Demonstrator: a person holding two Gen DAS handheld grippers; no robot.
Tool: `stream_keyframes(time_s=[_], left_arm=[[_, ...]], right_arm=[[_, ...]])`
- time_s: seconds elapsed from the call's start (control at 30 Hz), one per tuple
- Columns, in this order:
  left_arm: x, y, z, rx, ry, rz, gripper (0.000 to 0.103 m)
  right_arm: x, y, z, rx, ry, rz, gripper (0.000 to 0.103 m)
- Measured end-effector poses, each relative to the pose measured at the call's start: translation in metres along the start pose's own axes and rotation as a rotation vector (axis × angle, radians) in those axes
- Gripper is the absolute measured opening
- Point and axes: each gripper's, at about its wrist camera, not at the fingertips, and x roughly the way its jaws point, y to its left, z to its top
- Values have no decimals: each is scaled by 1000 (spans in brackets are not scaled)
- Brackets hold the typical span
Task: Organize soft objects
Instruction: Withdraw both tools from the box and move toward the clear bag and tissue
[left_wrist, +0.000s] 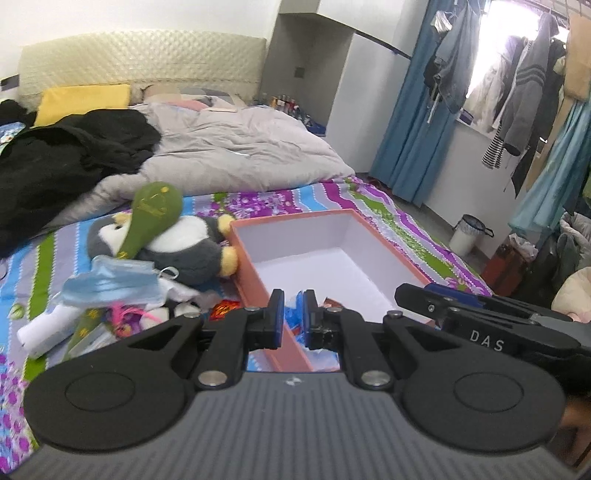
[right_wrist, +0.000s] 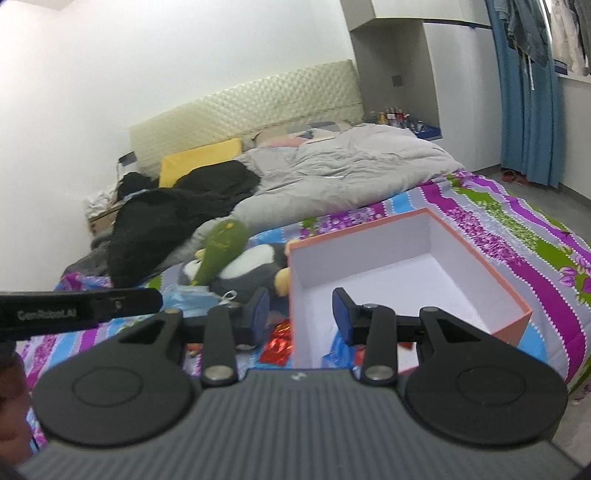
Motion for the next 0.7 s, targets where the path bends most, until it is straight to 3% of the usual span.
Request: stream_keyframes(time_s=[0.4,0.7], left_arm=[[-55,43,-62,-76,6,72,11],[-63,67,-100,-142,30,109,11]], right_arm=[[-14,44,-47,-44,50,90,41],[-8,68,-82,-89,115,135,41]])
